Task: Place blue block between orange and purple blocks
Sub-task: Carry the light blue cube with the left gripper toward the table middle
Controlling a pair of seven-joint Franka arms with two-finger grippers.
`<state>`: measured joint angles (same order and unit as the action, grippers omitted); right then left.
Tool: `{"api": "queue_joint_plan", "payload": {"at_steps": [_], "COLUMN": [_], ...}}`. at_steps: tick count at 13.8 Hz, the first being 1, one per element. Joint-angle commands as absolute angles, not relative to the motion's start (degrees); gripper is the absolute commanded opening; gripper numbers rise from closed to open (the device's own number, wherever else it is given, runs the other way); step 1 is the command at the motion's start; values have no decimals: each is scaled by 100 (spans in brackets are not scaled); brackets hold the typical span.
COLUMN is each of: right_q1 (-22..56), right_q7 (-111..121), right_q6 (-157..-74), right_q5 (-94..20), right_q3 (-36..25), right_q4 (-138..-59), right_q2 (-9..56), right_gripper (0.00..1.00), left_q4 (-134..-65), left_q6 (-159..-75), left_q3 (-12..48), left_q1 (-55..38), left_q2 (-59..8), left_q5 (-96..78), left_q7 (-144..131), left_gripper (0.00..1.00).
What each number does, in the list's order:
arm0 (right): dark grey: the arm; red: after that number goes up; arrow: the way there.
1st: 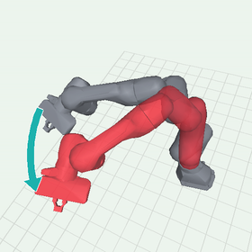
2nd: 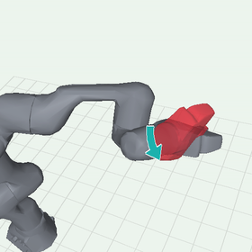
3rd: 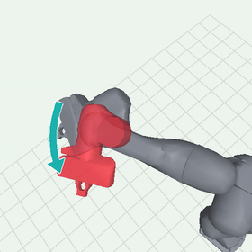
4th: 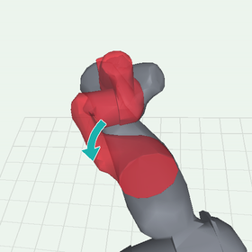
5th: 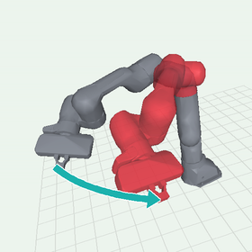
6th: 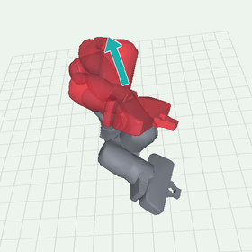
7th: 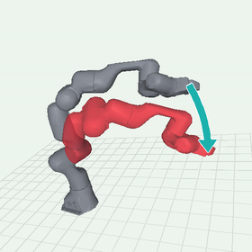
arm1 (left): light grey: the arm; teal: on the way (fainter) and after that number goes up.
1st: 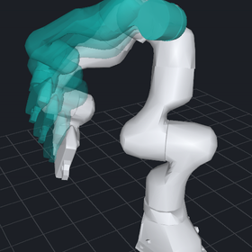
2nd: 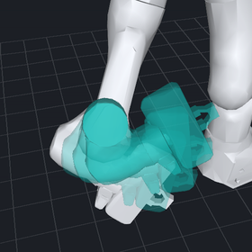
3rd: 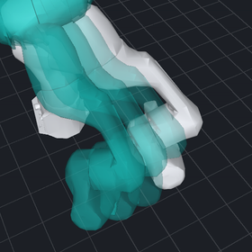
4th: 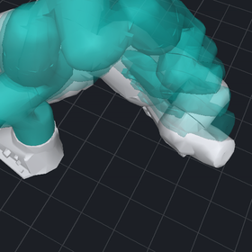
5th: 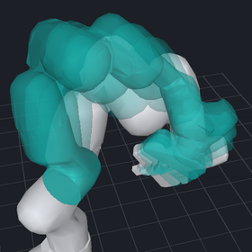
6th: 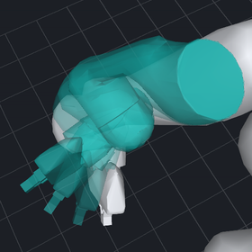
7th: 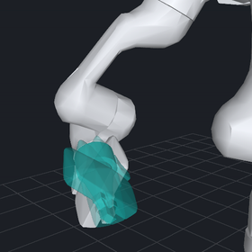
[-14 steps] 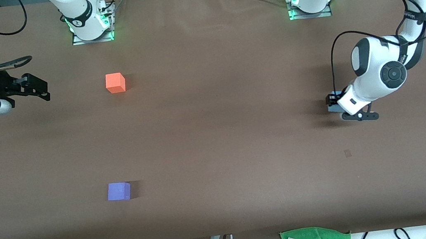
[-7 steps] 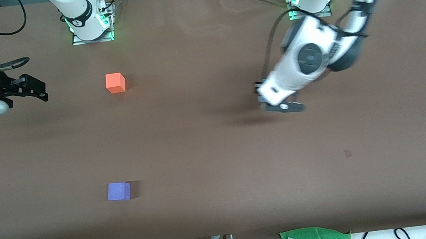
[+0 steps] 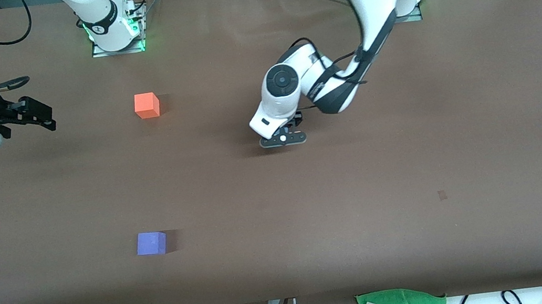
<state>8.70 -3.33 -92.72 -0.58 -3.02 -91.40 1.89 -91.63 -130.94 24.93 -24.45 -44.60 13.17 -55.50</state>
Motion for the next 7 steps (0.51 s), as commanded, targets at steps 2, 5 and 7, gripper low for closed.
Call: {"api": "queue_joint_plan", "payload": {"at_steps": [2, 5, 7], "right_q1": [905, 914, 897], "right_q7": [-229, -290, -237], "right_q6": [-9501, -9475, -9544], "right_q5": [-87, -88, -88], "right_q3": [-456, -519, -519], "right_q4": [-9194, -9193, -9193], "right_q2": [263, 421, 483], "right_gripper": [100, 100, 100], "left_q4": [-8930, -8912, -8938], "left_q6": [-13438, -13369, -13002], "left_q3": [2119, 2127, 2171], "left_q1": [-2839, -2822, -2769], "left_q2": [-4790, -4694, -4370], "left_q5": [1564, 1564, 1495], "left_q7": [-6064, -6064, -6082], "left_gripper": [74, 100, 100]}}
